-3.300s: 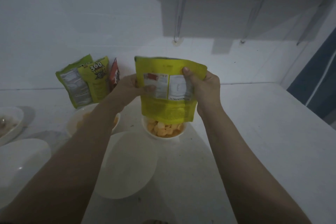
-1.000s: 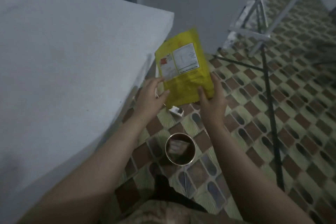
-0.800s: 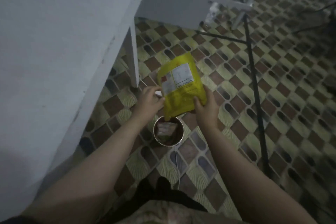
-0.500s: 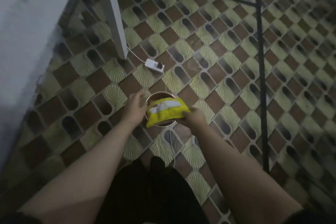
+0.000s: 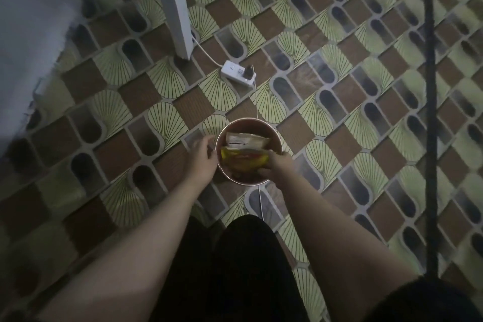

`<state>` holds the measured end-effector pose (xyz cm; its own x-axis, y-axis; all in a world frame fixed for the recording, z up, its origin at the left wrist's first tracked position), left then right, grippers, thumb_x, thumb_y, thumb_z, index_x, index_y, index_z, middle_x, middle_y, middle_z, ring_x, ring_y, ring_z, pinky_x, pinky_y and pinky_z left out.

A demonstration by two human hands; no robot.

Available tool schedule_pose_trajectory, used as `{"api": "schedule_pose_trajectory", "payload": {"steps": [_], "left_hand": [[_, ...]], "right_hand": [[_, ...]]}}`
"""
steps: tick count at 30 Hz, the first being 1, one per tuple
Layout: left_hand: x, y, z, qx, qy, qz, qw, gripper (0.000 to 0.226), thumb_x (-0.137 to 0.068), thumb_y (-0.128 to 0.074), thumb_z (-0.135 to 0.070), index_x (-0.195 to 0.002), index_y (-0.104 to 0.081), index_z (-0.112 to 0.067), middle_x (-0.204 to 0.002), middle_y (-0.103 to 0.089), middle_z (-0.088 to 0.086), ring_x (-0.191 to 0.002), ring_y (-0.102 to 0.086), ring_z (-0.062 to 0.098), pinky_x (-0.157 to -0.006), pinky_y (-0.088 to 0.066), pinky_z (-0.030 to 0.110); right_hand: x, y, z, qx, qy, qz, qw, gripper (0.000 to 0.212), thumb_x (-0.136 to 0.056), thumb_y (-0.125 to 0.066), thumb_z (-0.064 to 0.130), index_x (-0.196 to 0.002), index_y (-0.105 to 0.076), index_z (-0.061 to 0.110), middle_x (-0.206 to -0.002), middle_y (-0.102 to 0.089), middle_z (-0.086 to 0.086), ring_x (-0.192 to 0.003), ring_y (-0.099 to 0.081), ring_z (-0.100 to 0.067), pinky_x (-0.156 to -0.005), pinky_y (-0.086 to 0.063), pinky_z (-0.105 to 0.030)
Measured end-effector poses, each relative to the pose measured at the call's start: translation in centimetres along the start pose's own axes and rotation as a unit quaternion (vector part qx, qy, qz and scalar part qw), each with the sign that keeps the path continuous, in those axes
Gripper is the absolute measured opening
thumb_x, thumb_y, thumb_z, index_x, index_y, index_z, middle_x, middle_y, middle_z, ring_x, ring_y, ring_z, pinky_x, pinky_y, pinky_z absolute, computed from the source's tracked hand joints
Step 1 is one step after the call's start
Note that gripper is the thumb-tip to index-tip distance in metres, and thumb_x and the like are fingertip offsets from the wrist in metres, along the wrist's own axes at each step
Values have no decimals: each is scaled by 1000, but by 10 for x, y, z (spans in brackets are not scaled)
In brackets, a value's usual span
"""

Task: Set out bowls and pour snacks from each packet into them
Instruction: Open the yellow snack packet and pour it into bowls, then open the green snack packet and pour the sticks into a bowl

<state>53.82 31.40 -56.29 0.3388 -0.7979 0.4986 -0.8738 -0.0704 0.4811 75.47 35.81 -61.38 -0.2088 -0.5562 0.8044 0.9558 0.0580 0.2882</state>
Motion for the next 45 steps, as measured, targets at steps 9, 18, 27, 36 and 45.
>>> {"api": "schedule_pose_trajectory", "payload": {"steps": [9,18,27,36,45], "left_hand": [[110,96,-140,65,-36,-31,997,40,-97,-49,-10,-134,-47,-26,-139,-48,-6,-121,-47,7,-90,-40,23],[273,327,-302,133,-156,-308,929,41,-91,-49,-3,-126,-52,-25,-126,-56,-11,-113,-53,6,-95,-45,22],[508,544,-217,190,-173,-594,762,47,-85,-46,3,-113,-51,-34,-121,-58,-10,-110,-54,5,-86,-44,21],[684,655,-36,125,-83,-736,660,39,-82,-50,-5,-119,-56,-17,-120,-61,3,-104,-56,18,-87,-42,19],[679,735,81,194,-4,-712,675,33,-94,-48,-8,-126,-53,-13,-123,-60,5,-104,-57,20,-87,-40,24]], "right_hand": [[215,11,140,-1,151,37,988,29,-96,-50,11,-123,-51,22,-104,-66,-11,-70,-73,-24,-60,-62,-36],[502,-31,298,39,445,194,873,20,-94,-55,18,-103,-60,35,-97,-70,4,-85,-71,-16,-71,-62,-40],[789,-176,266,63,555,459,691,24,-94,-47,8,-108,-61,21,-86,-69,0,-68,-66,-12,-61,-61,-31],[957,-322,125,109,599,530,591,20,-92,-47,11,-104,-60,22,-94,-67,-8,-74,-66,-19,-53,-58,-29],[972,-454,88,205,624,462,596,29,-90,-51,11,-119,-54,10,-105,-65,-11,-86,-62,-28,-80,-53,-39]]}}
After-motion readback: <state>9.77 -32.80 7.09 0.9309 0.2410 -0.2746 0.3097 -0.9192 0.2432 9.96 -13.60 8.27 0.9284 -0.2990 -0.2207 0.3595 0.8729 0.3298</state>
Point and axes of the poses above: each hand's wrist, its own x-axis away from the middle knuckle, its own y-axis out of the back of the hand, z = x × y, the point moved 6 cm from there along -x, towards the middle knuckle
